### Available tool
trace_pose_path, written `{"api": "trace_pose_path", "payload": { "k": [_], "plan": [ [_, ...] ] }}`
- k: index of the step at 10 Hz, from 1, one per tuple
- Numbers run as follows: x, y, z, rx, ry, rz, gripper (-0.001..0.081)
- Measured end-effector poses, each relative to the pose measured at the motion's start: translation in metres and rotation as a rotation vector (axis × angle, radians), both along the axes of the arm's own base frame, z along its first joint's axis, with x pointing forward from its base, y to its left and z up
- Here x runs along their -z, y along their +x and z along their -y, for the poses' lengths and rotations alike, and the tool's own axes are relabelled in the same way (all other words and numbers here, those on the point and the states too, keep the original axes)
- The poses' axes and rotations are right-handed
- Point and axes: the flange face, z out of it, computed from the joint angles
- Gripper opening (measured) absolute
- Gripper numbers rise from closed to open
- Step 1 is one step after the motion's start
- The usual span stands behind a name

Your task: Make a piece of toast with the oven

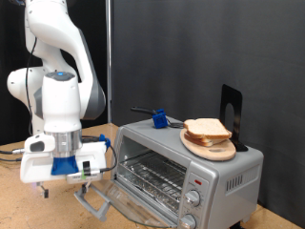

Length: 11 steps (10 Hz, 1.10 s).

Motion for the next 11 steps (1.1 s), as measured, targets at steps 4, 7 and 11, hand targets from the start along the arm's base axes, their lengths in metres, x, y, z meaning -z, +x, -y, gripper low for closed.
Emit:
{"api": "trace_pose_path", "payload": {
  "k": [4,7,11],
  "plan": [
    [0.044,0.006,0.011,0.03,-0.032,-0.027,0.0806],
    [0.069,0.015,0.011,0.047,-0.037,-0.023,0.0806],
    [0.063,0.022,-0.011,-0.049,-0.027,-0.004,0.0806]
  ]
}}
